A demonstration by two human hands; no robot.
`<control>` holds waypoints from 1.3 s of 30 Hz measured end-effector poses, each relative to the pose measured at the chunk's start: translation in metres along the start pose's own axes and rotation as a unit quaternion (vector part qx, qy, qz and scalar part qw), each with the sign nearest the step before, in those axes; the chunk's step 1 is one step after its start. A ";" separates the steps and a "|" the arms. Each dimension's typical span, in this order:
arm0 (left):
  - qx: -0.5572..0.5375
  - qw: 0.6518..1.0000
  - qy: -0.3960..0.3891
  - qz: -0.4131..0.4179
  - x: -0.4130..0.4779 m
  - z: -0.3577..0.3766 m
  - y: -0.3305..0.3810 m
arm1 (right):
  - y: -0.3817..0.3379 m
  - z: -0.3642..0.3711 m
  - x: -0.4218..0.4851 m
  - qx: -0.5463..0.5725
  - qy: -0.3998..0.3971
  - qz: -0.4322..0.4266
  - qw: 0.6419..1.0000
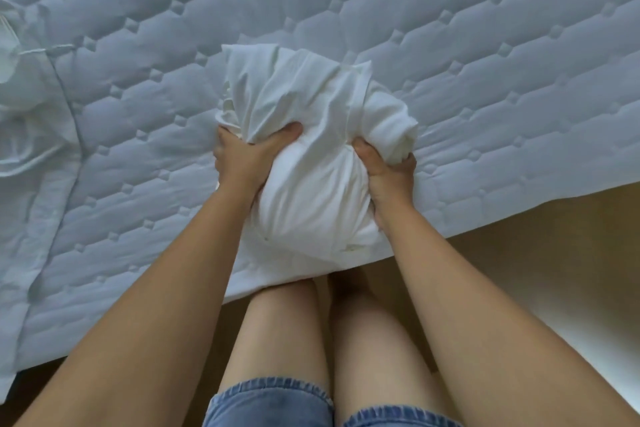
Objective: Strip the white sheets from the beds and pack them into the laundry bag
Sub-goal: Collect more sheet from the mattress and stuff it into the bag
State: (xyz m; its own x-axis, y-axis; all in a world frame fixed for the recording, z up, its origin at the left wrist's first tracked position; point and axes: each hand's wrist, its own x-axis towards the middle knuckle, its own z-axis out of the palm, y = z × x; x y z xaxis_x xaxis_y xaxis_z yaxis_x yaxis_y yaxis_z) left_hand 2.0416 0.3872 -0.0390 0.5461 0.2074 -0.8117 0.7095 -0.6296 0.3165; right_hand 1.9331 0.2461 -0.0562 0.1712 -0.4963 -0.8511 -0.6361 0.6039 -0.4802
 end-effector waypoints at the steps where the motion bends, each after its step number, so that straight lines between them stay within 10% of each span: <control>1: 0.004 1.000 0.018 -0.006 0.003 0.005 0.000 | 0.003 0.003 0.004 -0.001 0.014 -0.010 1.000; 8: -0.072 0.995 0.051 0.045 0.025 0.019 -0.019 | 0.023 0.010 0.025 0.030 0.065 -0.043 0.997; 22: -0.051 0.973 -0.209 0.087 0.024 -0.013 -0.025 | 0.027 -0.015 0.002 0.061 -0.001 -0.042 0.997; 39: 0.076 0.911 -0.300 0.273 -0.295 0.076 -0.079 | 0.140 -0.301 -0.213 0.255 0.003 -0.029 0.967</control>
State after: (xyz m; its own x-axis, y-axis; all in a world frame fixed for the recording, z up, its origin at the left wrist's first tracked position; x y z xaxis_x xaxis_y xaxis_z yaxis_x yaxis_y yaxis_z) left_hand 1.7908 0.3188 0.1376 0.4254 -0.5858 -0.6899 0.3099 -0.6219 0.7192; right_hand 1.5813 0.2485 0.1220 0.1896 -0.5422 -0.8186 -0.1717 0.8025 -0.5714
